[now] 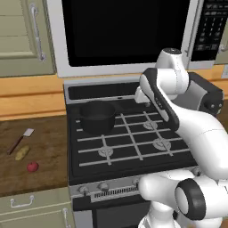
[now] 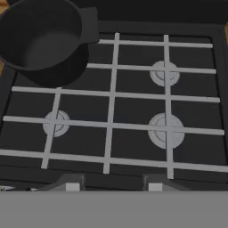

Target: Put the tomato and potato in the pot. Retrieve the spatula and lightly stir the vegetables in the pot.

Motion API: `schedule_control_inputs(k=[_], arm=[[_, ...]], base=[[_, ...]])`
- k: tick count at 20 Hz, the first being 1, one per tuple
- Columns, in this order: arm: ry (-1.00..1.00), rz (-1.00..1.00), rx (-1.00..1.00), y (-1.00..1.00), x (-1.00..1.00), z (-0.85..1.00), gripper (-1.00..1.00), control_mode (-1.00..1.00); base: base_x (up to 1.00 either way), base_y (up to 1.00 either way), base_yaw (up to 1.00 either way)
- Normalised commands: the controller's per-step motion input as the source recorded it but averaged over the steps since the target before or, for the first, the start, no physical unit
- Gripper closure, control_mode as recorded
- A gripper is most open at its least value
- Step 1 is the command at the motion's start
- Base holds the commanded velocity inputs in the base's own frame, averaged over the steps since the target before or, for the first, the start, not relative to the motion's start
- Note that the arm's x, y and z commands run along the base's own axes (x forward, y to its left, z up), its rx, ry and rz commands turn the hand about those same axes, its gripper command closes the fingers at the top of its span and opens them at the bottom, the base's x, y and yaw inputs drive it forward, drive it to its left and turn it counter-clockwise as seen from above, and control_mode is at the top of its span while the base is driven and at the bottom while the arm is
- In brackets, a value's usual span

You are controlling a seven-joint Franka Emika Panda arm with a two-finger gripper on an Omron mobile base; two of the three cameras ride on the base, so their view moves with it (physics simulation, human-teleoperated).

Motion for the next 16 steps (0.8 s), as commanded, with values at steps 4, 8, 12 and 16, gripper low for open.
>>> schedule_control_inputs(k=[4,8,12,16], arm=[[0.0,0.0,0.0,0.0,0.0,0.0,-1.0,1.0],[0.0,0.0,0.0,0.0,0.0,0.0,-1.0,1.0],[0.0,0.0,0.0,0.0,0.0,0.0,-1.0,1.0],[0.0,0.0,0.0,0.0,0.0,0.0,-1.0,1.0]], base=[[-0.32,0.31,0.0],[-0.33,1.0,0.05],[-0.01,1.0,0.02],[0.0,0.86,0.0]])
